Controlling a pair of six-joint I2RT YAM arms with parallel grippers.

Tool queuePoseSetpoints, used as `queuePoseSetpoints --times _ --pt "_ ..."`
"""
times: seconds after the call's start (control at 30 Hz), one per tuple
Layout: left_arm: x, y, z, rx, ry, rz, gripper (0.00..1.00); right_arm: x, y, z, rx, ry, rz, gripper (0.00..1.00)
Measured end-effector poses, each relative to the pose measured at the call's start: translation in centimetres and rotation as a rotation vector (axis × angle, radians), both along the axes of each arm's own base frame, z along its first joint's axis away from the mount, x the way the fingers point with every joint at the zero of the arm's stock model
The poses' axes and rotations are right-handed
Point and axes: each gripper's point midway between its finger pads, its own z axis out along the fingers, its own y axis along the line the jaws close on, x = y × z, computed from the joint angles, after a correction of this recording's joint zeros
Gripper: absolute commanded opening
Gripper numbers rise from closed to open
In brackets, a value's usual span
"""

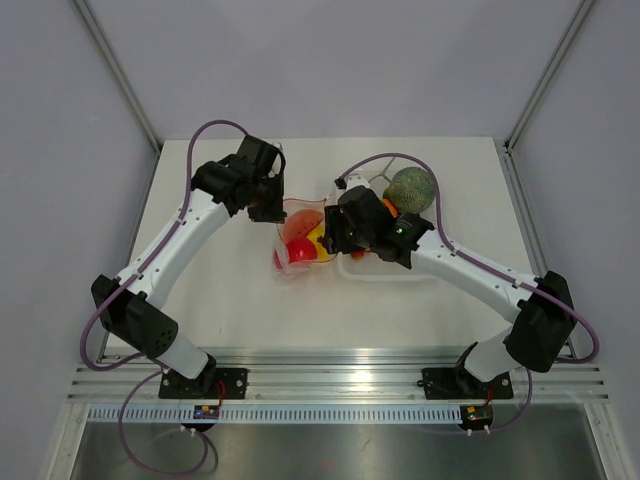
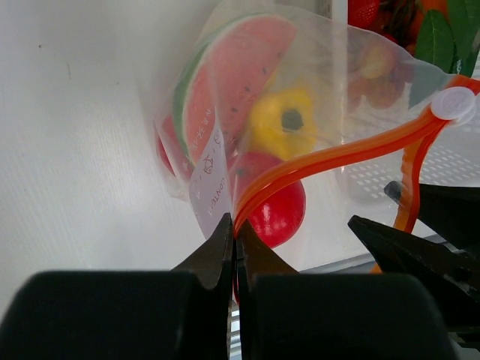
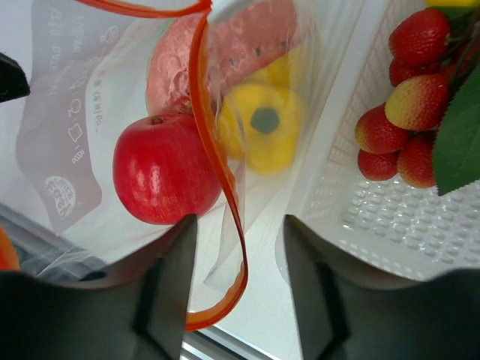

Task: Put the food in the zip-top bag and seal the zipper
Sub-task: Adjust the zipper food storage bag at the center of the board, then pick up the fake fruit from the bin.

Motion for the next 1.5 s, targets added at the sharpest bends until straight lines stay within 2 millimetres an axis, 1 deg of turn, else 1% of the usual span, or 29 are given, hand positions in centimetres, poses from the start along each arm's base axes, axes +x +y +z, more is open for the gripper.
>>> queuePoseSetpoints --times 0.1,0.13,0.23,0.3,0.33,0.4,0.43,0.5,0.53,0.57,0.67,0.73,0.8,0.9,1.0,1.03,1.1,1.23,1.3,1.33,1.37,1.43,1.5 --pt "0.2 -0.3 0.2 -0.014 -0.006 0.001 0.00 0.1 -0.8 1.6 0.006 -0.045 -0.019 0.68" --pt "0.2 -0.3 0.3 -0.017 -0.008 0.003 0.00 0.2 -1.2 2.4 0.012 -0.067 -0.031 0.71" --pt "0.2 -0.7 0.4 -0.036 -0.008 -0.002 0.00 0.2 -2.9 5.3 0.043 -0.132 -0.074 0.77" --pt "0.1 -1.0 0.5 -0.054 -0.003 -0.014 0.00 0.7 -4.6 7.2 0.070 -0.171 -0.118 0.78" --pt "0.1 -1.1 0.5 -0.059 -0.001 -0.018 0.00 1.2 -5.7 7.9 0.082 -0.186 -0.149 0.81" --pt "0.0 -1.3 0.6 -0.066 -0.001 -0.022 0.00 2.2 -8.0 8.2 0.090 -0.198 -0.212 0.85" --pt "0.0 -1.3 0.6 -0.067 -0.002 -0.022 0.00 2.8 -9.3 7.9 0.088 -0.196 -0.248 0.85" --pt "0.0 -1.3 0.7 -0.070 -0.004 -0.024 0.00 3.7 -11.7 6.3 0.064 -0.173 -0.312 0.85" --pt "0.0 -1.3 0.8 -0.071 -0.004 -0.024 0.00 4.0 -12.4 5.5 0.050 -0.158 -0.330 0.84" --pt "0.0 -1.3 0.8 -0.072 -0.005 -0.024 0.00 4.2 -13.1 4.4 0.030 -0.138 -0.349 0.82" --pt "-0.1 -1.3 0.8 -0.073 -0.005 -0.025 0.00 4.6 -13.8 2.2 -0.020 -0.094 -0.368 0.76" --pt "-0.1 -1.3 0.8 -0.074 -0.005 -0.026 0.00 4.9 -13.9 1.4 -0.037 -0.081 -0.374 0.73" --pt "-0.1 -1.3 0.9 -0.075 -0.006 -0.026 0.00 5.5 -14.1 0.7 -0.038 -0.071 -0.392 0.72" --pt "-0.2 -1.3 1.0 -0.077 -0.008 -0.026 0.00 6.7 -15.2 0.0 -0.013 -0.062 -0.451 0.74" --pt "-0.2 -1.3 1.1 -0.078 -0.011 -0.027 0.00 8.1 -15.9 -0.5 0.025 -0.055 -0.517 0.81" --pt "-0.2 -1.3 1.1 -0.078 -0.010 -0.027 0.00 8.6 -16.0 -0.6 0.039 -0.053 -0.536 0.83" --pt "-0.2 -1.3 1.1 -0.078 -0.011 -0.027 0.00 9.4 -15.9 -1.2 0.061 -0.045 -0.567 0.83" --pt "-0.2 -1.3 1.1 -0.078 -0.010 -0.028 0.00 10.7 -15.2 -2.6 0.073 -0.019 -0.582 0.76" --pt "-0.2 -1.3 1.1 -0.078 -0.010 -0.028 0.00 11.2 -14.8 -2.7 0.072 -0.014 -0.577 0.71" --pt "-0.2 -1.3 1.1 -0.077 -0.010 -0.028 0.00 11.5 -14.6 -2.6 0.072 -0.014 -0.569 0.70" --pt "-0.2 -1.3 1.1 -0.077 -0.011 -0.029 0.00 11.7 -14.5 -2.5 0.073 -0.017 -0.562 0.66" --pt "-0.2 -1.3 1.1 -0.076 -0.011 -0.030 0.00 12.2 -14.1 -1.8 0.072 -0.032 -0.540 0.65" --pt "-0.2 -1.3 1.1 -0.076 -0.011 -0.031 0.00 12.9 -13.5 -1.1 0.070 -0.047 -0.502 0.60"
